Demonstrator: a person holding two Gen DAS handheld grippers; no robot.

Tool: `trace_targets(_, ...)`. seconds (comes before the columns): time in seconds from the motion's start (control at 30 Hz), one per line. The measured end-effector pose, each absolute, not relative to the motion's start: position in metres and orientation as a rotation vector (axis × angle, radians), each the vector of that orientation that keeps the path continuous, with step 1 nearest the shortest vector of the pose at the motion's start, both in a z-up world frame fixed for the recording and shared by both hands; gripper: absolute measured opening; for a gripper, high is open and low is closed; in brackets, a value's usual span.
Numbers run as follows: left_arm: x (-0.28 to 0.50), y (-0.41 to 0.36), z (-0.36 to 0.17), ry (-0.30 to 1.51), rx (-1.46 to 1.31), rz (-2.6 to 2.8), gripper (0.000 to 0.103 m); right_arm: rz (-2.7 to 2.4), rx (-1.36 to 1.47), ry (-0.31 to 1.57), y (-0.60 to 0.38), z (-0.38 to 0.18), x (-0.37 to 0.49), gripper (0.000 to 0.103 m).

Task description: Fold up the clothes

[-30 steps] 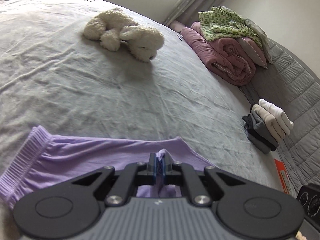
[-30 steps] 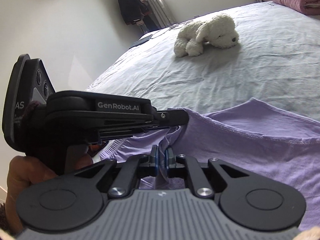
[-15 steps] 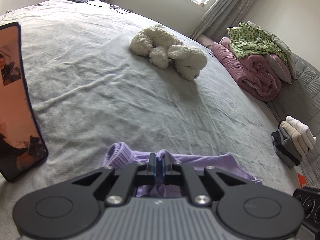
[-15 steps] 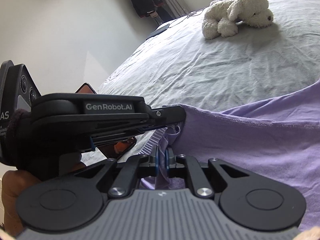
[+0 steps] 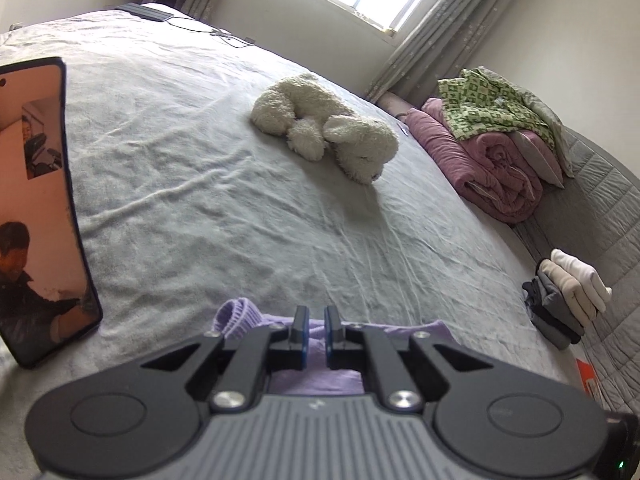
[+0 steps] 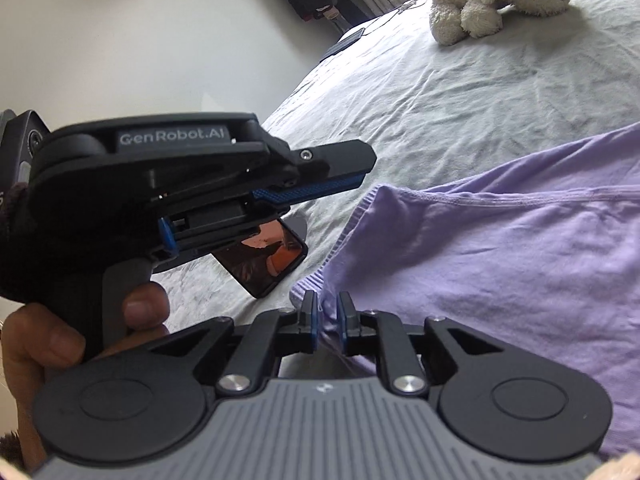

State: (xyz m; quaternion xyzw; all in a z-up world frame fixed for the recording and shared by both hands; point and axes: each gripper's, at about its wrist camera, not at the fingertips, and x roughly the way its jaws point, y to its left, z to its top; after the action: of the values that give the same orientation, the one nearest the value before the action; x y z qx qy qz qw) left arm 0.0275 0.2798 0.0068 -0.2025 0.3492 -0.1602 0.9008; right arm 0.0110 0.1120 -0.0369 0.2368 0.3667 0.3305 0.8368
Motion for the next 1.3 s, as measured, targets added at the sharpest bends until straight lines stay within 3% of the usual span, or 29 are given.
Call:
trace_targets(0.5, -0.003, 0.278, -0.039, 0.554, -0.225, -0.062, 0.006, 0.385, 0.455, 0.676, -0.009, -0.033, -0.092, 0.034)
trace_targets(0.7, -0.02, 0.28, -0.022, 0.53, -0.343, -0.053, 0.007, 0.302, 0.4, 0.654, -0.05, -0.023, -0.097, 0.034)
trace_targets(1.0, -0.029, 0.24, -0.039, 0.585, -0.237, -0.229, 0.021, 0.206, 0.241, 0.692, -0.103, -0.022, -0.087, 0.034)
trace_targets(1.2, -0.03, 0.238, -0.05, 0.606, -0.215, -0.218, 0.021, 0.242, 0.146, 0.693, -0.112, -0.017, -0.066, 0.034)
trace_targets(1.3, -0.032, 0.228, -0.044, 0.587, -0.176, -0.205, 0.028, 0.28, 0.092, 0.69, -0.105, -0.017, -0.051, 0.034)
